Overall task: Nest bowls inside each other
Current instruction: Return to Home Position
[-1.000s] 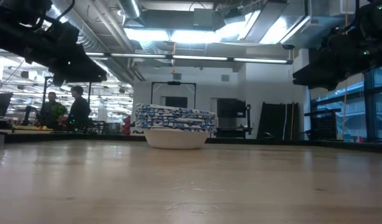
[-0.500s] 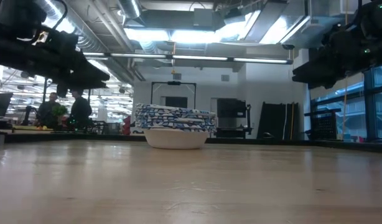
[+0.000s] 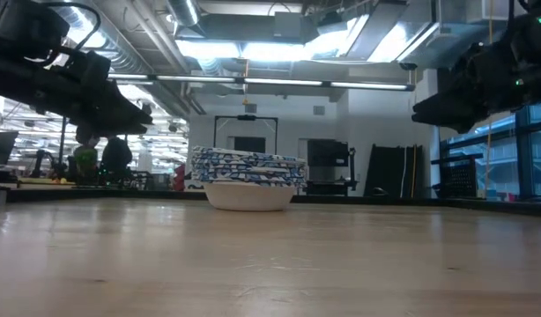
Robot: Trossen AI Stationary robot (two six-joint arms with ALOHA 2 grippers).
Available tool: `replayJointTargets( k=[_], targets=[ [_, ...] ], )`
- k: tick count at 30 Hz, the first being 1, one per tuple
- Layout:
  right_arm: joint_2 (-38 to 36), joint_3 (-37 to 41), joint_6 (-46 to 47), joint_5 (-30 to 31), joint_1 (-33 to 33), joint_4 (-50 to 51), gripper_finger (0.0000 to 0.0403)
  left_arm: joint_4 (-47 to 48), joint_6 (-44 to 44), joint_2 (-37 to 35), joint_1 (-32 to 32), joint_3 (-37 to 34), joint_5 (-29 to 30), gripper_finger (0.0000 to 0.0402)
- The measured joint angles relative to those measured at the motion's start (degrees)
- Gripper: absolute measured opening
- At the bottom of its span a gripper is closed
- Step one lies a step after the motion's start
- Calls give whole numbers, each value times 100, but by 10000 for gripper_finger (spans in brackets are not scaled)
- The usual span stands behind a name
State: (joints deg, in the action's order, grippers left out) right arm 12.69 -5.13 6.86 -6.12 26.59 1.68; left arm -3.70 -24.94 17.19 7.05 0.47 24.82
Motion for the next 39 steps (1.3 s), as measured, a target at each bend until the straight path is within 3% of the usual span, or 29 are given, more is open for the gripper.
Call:
replayJointTargets(
  k=[3, 39],
  targets=[
    [-58, 474, 271, -16, -2, -828, 193, 0, -1, 0, 0, 0, -5, 160],
    [-7, 429, 231, -104, -4, -254, 193, 4, 1, 0, 0, 2, -31, 160]
  ],
)
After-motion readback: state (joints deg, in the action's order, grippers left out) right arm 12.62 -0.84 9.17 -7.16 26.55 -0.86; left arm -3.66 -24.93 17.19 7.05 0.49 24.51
